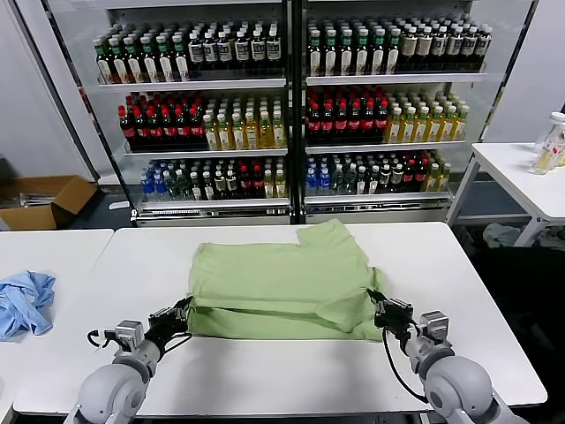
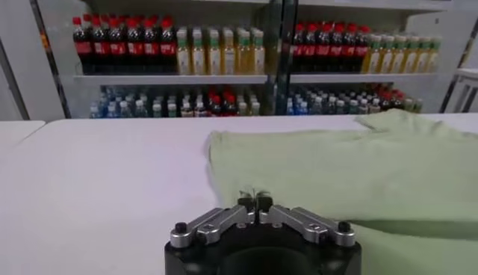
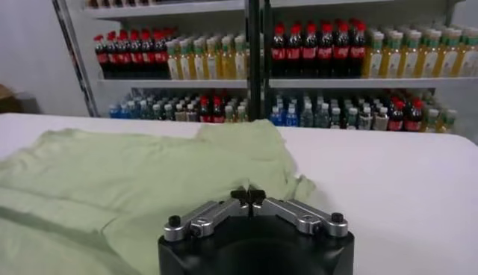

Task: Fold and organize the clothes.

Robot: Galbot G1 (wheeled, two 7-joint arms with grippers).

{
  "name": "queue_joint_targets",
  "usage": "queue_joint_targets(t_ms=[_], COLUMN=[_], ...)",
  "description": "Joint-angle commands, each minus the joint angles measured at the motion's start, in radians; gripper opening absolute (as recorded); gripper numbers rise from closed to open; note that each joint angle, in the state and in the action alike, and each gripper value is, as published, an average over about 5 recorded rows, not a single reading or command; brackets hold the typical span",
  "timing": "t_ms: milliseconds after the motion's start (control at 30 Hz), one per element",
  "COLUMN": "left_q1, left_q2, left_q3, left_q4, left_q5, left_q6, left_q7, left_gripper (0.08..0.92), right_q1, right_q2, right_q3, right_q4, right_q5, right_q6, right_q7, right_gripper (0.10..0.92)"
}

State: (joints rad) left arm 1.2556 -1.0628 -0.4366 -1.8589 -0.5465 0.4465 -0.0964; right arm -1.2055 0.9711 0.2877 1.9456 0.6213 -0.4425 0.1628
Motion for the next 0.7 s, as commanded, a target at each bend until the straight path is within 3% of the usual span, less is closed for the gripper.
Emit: queue_joint_targets(t_ms=[33, 400, 700], left_q1=[-0.074, 0.083, 0.165], left_q2=[-0.014, 0.07, 0.024], left_q3=[0.027, -0.07, -0.03], left_q4=[0.13, -0.064, -0.149], left_q5=[0.088, -0.033, -0.036], left_q6=[-0.022, -0.029, 0.032], left_q7=[-0.006, -0.036, -0.052], left_gripper=[0.195, 0.507, 0.763], right_q1=[0.028, -0.159, -0.288], right_q2=[0.025, -0.026, 0.018], right_q3=[-0.026, 0.169, 0.183], right_q4=[-0.046, 0.126, 0.166], right_q5=[-0.027, 0.003, 0.004], right_q6=[-0.001, 0.004, 0.003], right_q7=[0.005, 0.002, 0.017], right_gripper=[0.283, 0.603, 0.807])
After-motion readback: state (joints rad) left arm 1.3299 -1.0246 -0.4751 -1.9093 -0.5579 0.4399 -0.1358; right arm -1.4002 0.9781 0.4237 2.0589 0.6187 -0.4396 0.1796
